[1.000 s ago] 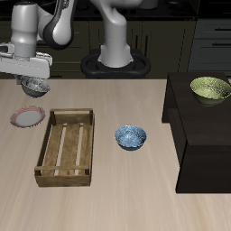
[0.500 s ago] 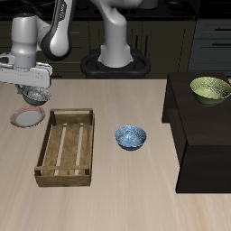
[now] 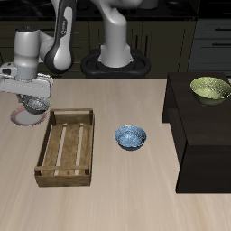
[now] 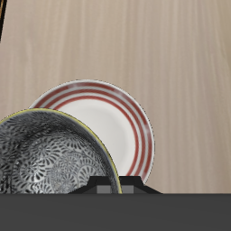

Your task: Place the black bowl on the plate

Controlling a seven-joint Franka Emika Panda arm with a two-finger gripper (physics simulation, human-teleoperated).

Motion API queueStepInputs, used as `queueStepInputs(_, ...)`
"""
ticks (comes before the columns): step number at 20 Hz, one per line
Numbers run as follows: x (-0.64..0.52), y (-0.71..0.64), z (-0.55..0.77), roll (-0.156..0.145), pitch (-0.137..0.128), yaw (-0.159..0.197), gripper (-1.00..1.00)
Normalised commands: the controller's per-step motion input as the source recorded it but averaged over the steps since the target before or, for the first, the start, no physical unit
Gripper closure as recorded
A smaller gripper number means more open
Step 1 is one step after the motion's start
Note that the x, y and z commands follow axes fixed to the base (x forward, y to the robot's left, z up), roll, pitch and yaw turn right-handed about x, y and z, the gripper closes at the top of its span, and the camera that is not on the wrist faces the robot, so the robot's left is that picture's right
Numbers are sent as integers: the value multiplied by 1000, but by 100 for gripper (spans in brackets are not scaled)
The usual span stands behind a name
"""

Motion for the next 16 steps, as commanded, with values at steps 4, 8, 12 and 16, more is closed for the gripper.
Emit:
queueStepInputs(4,153,4,-75,-16,-41,34,-100)
queueStepInputs(8,153,-170,182,-81,-118,14,-100)
queueStepInputs(12,30,14,8,23,12,-3,-100)
queueStepInputs(16,-132,179,169,29,-55,23,-100)
